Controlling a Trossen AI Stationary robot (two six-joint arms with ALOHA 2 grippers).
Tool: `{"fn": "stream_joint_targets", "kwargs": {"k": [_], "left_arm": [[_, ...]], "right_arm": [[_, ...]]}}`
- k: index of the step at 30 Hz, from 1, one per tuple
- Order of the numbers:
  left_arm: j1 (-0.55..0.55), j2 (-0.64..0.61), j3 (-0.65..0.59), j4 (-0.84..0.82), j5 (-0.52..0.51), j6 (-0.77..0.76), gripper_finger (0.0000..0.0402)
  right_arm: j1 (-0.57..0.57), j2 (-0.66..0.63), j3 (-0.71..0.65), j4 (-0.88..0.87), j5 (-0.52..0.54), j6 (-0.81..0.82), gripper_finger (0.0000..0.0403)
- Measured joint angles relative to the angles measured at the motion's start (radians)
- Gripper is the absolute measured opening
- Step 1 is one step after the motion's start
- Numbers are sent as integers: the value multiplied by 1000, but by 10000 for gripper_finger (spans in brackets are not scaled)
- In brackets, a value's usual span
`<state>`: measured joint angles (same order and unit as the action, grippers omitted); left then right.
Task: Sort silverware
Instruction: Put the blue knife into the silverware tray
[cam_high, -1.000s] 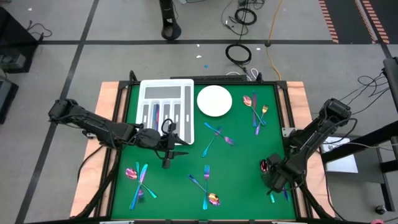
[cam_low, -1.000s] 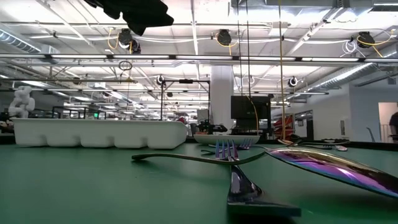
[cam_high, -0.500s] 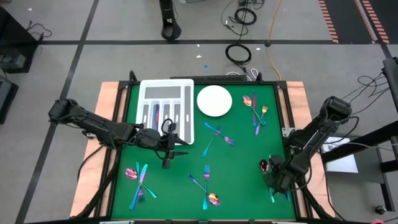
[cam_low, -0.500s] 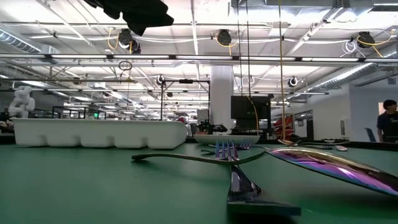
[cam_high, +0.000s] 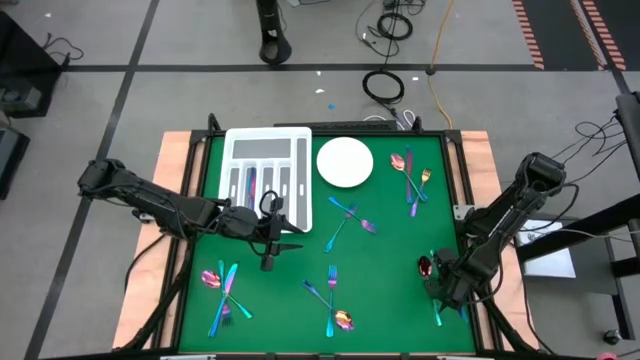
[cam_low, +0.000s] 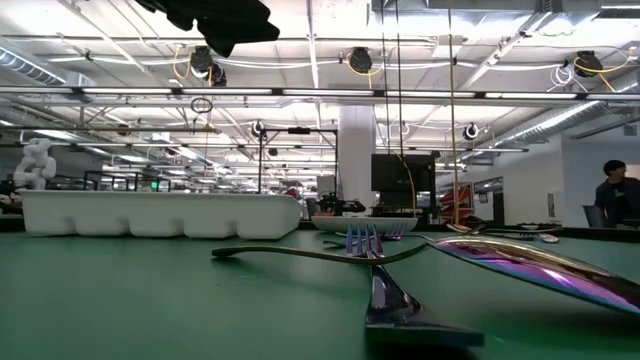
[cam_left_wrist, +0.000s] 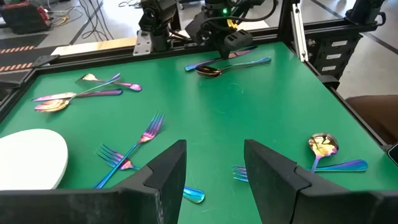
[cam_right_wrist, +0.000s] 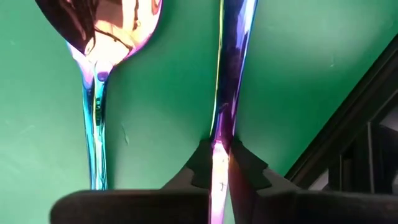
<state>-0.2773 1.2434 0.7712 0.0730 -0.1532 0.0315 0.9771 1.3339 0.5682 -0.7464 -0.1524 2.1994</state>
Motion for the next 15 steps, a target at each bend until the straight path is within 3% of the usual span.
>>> {"fn": "stream_joint_targets", "kwargs": {"k": [5, 15], "left_arm": [[0, 0, 0, -1, 0, 0, 164], [0, 0, 0, -1, 0, 0, 164]], "right_arm": [[0, -12, 8, -15, 7, 22, 8], [0, -29, 145, -245, 191, 30, 1]]}}
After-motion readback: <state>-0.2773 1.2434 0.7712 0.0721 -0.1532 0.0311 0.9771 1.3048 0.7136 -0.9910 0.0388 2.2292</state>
